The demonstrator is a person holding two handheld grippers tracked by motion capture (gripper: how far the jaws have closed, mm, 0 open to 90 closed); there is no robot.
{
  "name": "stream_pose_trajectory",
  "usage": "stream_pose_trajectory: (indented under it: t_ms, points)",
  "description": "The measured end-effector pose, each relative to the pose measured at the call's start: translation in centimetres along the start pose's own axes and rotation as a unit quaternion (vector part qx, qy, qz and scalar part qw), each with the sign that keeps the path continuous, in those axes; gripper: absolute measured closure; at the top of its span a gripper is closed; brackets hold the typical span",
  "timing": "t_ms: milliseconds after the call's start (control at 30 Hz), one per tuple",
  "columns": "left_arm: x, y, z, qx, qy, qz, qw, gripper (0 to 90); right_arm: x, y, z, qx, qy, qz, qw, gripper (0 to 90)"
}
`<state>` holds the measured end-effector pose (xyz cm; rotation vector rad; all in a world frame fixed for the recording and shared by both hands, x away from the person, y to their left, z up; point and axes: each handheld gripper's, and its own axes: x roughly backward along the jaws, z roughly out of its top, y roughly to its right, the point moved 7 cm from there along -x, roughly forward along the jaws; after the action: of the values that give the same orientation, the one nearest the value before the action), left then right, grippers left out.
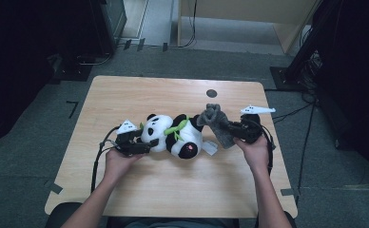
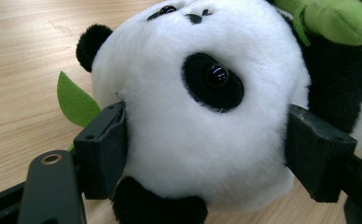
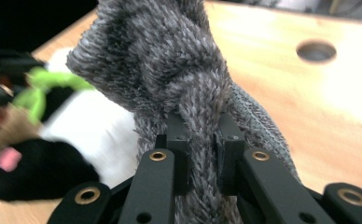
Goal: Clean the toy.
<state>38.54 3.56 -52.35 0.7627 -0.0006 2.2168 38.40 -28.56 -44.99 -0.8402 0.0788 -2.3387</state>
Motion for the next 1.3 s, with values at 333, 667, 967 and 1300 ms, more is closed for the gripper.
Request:
stream_pose_trajectory:
  t_ms: [333,667,967,1300]
  points:
    - [0.0,0.1,-0.1,0.001,0.007,0.006,1.0000,22.1,-2.2,-5.0,2.4,0.054,-0.006,0.052,0.9972,80.7]
    - [0.0,0.1,-0.2,0.001,0.007,0.009,0.9999,22.4,-6.5,-8.2,0.6,0.079,-0.063,0.091,0.9908,80.1]
    - [0.0,0.2,-0.1,0.000,-0.002,0.012,0.9999,23.1,-6.7,-7.2,-1.0,0.090,-0.063,0.083,0.9905,80.8]
    - [-0.1,0.1,0.0,0.007,0.000,0.004,1.0000,23.1,-5.8,-4.7,-3.6,0.061,-0.085,0.063,0.9925,80.9]
